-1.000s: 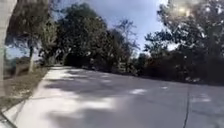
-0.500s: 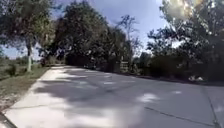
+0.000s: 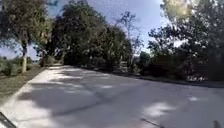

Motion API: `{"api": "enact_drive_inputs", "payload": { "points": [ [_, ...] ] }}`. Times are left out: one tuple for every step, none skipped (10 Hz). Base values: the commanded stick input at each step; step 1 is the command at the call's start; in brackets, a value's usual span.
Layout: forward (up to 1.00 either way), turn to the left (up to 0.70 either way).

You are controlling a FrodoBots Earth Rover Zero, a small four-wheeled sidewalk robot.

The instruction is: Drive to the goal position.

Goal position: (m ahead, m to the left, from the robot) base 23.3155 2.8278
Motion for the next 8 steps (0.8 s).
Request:
{"api": "enact_drive_inputs", "payload": {
  "points": [
    [0.85,0.34],
    [0.85,0.34],
    [0.85,0.34],
    [0.85,0.34],
    [0.85,0.23],
    [0.85,0.0],
    [0.85,0.0],
    [0.85,0.0]
  ]
}}
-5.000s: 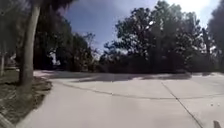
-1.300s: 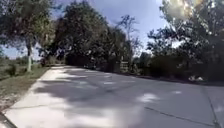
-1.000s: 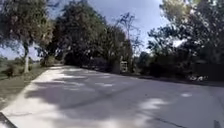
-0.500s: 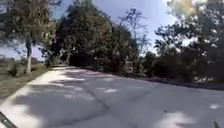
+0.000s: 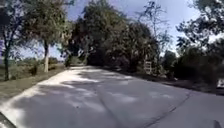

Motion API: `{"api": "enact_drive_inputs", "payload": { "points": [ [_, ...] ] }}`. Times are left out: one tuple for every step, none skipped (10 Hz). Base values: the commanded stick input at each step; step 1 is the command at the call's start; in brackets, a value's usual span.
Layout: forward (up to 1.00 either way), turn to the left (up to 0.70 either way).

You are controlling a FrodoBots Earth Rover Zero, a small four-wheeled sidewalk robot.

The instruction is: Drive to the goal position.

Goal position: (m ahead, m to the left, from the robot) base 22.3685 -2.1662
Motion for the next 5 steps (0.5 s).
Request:
{"api": "enact_drive_inputs", "payload": {
  "points": [
    [0.85,0.0],
    [0.85,0.0],
    [0.85,0.0],
    [0.85,0.0],
    [0.85,0.0]
  ]
}}
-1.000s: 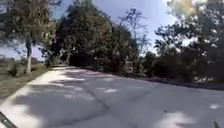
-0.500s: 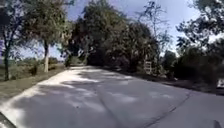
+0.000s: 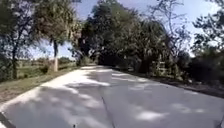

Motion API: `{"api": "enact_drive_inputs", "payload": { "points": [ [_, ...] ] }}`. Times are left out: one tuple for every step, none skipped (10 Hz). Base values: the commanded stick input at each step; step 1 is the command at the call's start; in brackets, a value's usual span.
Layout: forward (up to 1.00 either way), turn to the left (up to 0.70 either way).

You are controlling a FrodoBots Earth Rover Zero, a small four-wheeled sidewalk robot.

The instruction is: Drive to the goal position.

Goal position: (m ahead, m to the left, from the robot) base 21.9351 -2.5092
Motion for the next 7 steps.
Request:
{"api": "enact_drive_inputs", "payload": {
  "points": [
    [0.85,0.0],
    [0.85,0.0],
    [0.85,0.0],
    [0.85,0.0],
    [0.85,0.17],
    [0.85,0.34],
    [0.85,0.34]
  ]
}}
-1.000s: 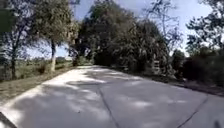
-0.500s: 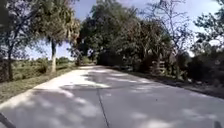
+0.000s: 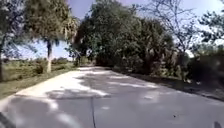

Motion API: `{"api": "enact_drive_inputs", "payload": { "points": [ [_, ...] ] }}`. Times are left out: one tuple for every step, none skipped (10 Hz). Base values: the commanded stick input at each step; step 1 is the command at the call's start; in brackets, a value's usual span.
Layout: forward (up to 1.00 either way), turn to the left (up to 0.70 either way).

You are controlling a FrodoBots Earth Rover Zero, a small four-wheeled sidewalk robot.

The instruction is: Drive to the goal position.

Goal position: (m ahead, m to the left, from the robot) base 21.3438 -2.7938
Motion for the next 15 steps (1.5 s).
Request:
{"api": "enact_drive_inputs", "payload": {
  "points": [
    [0.85,0.34],
    [0.85,0.34],
    [0.85,0.34],
    [0.85,0.34],
    [0.85,0.34],
    [0.85,0.34],
    [0.85,0.28],
    [0.85,0.0],
    [0.85,0.0],
    [0.85,0.0],
    [0.85,0.0],
    [0.85,0.0],
    [0.85,0.0],
    [0.85,0.0],
    [0.85,0.0]
  ]
}}
